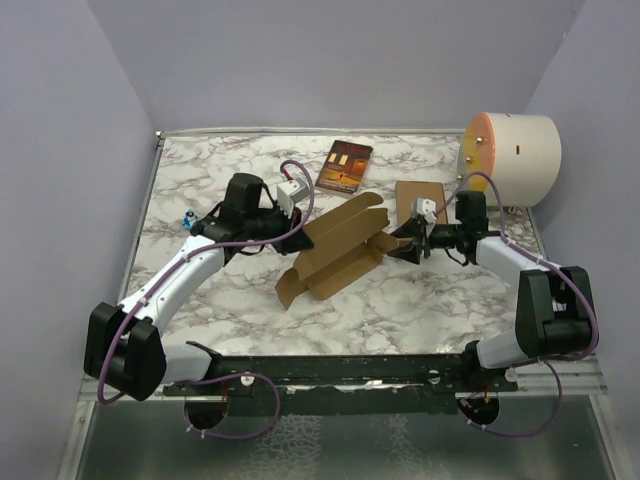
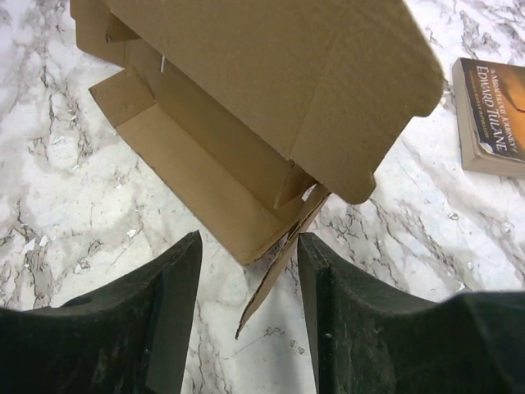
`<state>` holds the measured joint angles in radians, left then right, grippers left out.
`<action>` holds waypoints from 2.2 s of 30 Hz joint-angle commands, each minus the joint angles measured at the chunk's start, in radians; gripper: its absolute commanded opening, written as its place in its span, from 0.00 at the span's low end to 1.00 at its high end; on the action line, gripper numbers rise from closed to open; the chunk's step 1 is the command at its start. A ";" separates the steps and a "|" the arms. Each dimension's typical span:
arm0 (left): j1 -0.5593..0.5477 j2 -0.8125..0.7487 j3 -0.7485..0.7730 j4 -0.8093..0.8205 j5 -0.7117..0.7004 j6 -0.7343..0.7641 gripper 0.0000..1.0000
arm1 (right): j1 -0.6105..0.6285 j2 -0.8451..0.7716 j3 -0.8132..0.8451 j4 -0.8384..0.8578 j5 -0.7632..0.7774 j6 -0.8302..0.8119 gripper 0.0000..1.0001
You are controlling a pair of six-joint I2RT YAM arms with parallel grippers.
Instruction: Fold the paper box
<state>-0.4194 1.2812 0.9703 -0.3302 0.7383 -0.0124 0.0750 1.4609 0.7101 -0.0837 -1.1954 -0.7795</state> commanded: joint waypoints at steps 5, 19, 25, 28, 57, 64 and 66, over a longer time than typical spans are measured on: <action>-0.025 -0.014 0.020 -0.032 -0.028 0.023 0.00 | -0.012 0.026 0.034 0.073 0.052 0.144 0.39; -0.030 -0.009 0.048 -0.027 -0.053 0.000 0.00 | -0.011 0.007 0.023 0.185 0.130 0.263 0.01; -0.030 0.033 0.155 -0.091 -0.101 0.113 0.00 | 0.024 -0.127 -0.166 0.562 0.199 0.424 0.01; -0.030 0.051 0.210 -0.116 -0.110 0.165 0.00 | 0.044 -0.136 -0.230 0.705 0.243 0.468 0.01; -0.104 0.034 0.073 -0.037 -0.147 0.174 0.00 | 0.127 -0.122 -0.156 0.378 0.389 0.247 0.12; -0.101 0.027 0.083 -0.043 -0.148 0.169 0.00 | 0.072 -0.105 -0.126 0.328 0.389 0.276 0.16; -0.100 0.030 0.079 -0.042 -0.143 0.174 0.00 | 0.067 -0.100 -0.121 0.310 0.367 0.264 0.18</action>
<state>-0.5194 1.3190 1.0389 -0.3420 0.6109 0.1658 0.1581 1.3521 0.5594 0.2893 -0.8246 -0.5026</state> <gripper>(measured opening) 0.018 0.163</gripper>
